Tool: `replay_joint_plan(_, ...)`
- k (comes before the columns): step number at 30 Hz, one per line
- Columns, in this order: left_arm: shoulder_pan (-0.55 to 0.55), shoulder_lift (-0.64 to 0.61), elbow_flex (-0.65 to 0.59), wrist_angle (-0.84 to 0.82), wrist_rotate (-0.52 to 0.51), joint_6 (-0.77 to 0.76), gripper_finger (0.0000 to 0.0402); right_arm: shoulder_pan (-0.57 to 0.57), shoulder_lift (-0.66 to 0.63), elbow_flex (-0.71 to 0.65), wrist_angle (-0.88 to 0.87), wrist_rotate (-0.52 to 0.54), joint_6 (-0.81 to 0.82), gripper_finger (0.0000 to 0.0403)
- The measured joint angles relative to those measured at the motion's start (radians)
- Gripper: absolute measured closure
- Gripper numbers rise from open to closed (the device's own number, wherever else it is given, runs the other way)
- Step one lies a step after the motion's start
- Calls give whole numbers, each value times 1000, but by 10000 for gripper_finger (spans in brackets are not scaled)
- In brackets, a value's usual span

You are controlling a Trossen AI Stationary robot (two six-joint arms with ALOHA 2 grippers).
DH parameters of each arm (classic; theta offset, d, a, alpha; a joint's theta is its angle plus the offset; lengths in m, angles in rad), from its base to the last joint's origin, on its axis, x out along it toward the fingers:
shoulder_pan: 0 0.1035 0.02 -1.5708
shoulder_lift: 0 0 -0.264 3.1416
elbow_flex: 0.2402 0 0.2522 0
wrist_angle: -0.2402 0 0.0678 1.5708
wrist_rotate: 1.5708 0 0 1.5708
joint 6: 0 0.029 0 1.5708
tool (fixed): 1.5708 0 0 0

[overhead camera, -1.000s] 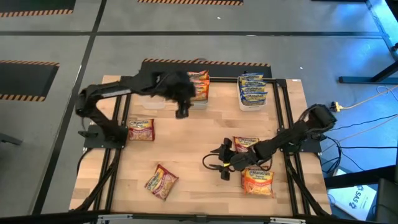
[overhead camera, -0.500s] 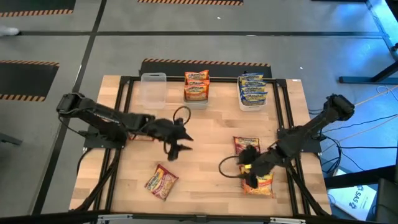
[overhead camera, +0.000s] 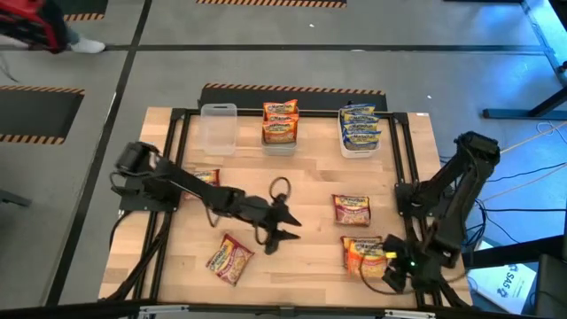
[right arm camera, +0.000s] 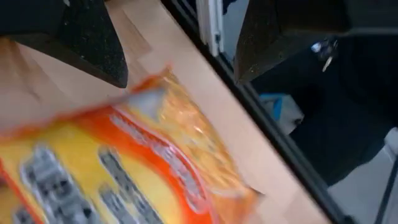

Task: Sort Maruchan noodles
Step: Put the orange noodle pack into the gray bin

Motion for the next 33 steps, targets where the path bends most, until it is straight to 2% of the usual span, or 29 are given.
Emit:
replay_joint_plan(5,-14,172,159,10,-1,-71,215,72,72,-1,-18,44,132,123)
replay_joint_plan(11,-13,339,312,3,-15,-155,215,80,154,-1,-30,62,51,123)
replay_joint_plan(16,-13,449,424,2,37,-183,215,80,159,-1,15,211,-22,123)
replay_joint_plan(21,-13,510,490,2,41,-185,215,67,172,0,79,368,-61,123)
replay_joint_plan(28,-8,532,513,-44,57,-217,215,-29,249,-1,174,316,-170,123)
replay_joint_plan(33,-9,533,512,-82,177,-194,215,-72,256,-1,270,297,-318,123)
